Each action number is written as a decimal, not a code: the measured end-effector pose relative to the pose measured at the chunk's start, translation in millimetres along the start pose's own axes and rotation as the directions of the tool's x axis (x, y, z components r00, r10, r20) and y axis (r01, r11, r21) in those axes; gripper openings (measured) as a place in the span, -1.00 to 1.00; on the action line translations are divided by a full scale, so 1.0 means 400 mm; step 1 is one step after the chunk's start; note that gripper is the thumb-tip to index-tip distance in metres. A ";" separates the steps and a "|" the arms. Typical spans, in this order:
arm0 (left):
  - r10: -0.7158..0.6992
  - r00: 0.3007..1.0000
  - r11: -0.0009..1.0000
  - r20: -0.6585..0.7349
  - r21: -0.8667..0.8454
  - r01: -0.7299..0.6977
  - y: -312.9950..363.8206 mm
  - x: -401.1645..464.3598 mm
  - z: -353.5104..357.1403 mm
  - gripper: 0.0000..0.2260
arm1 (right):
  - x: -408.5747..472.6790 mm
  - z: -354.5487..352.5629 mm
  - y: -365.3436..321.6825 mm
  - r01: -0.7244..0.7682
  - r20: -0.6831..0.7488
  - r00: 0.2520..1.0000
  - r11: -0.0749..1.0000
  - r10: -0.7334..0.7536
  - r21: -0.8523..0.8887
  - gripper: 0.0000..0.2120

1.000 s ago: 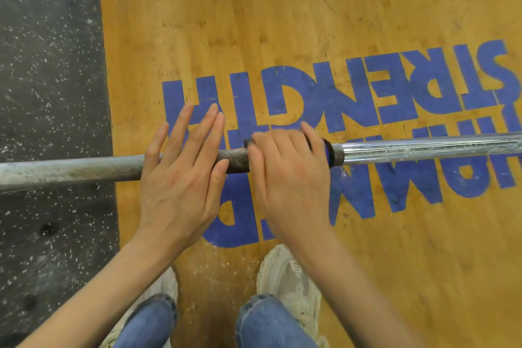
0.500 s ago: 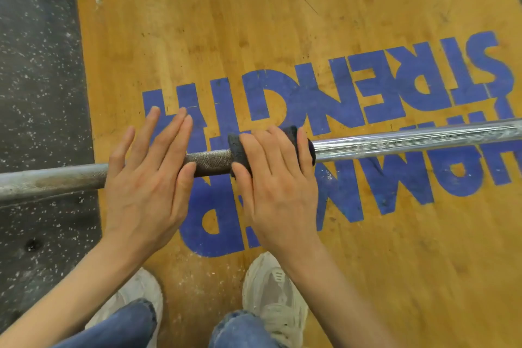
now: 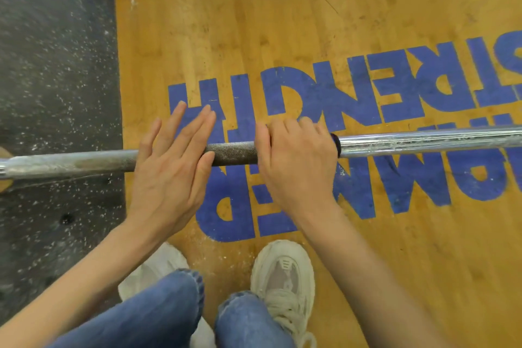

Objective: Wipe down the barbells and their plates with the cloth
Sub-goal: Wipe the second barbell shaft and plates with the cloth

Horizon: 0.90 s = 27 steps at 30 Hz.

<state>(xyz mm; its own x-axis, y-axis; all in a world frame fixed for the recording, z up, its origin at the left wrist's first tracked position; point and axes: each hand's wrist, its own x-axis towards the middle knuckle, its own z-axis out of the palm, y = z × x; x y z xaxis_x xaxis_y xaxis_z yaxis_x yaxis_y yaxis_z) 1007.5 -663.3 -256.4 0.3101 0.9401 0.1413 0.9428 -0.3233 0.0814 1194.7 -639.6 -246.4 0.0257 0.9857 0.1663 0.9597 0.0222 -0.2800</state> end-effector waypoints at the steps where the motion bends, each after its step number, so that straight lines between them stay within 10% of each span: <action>1: -0.009 1.000 1.000 -0.003 -0.005 0.009 0.001 -0.003 -0.001 -0.50 | 0.046 -0.009 -0.016 -0.001 0.111 0.994 0.994 0.013 -0.106 -0.45; 3: 0.001 1.000 1.000 -0.014 -0.028 -0.001 0.012 0.001 -0.003 -0.50 | 0.070 0.005 -0.020 0.013 0.208 0.978 0.990 0.017 -0.141 -0.45; 8: 0.067 0.994 0.970 -0.090 -0.229 -0.086 0.106 0.057 0.012 -0.49 | -0.098 0.044 -0.004 0.071 -0.177 0.983 0.989 -0.047 0.131 -0.56; 27: -0.009 1.000 0.952 0.001 -0.306 0.009 0.082 0.166 0.052 -0.50 | 0.004 0.041 0.045 0.218 -0.141 0.968 0.974 -0.208 0.058 -0.60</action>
<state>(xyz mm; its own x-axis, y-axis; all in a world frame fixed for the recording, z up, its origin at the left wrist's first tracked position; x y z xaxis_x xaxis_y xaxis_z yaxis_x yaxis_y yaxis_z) 1061.7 -609.3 -265.0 0.3019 0.9431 0.1396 0.8628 -0.3325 0.3809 1207.6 -635.0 -266.8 -0.1354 0.9260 0.3525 0.9246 0.2460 -0.2910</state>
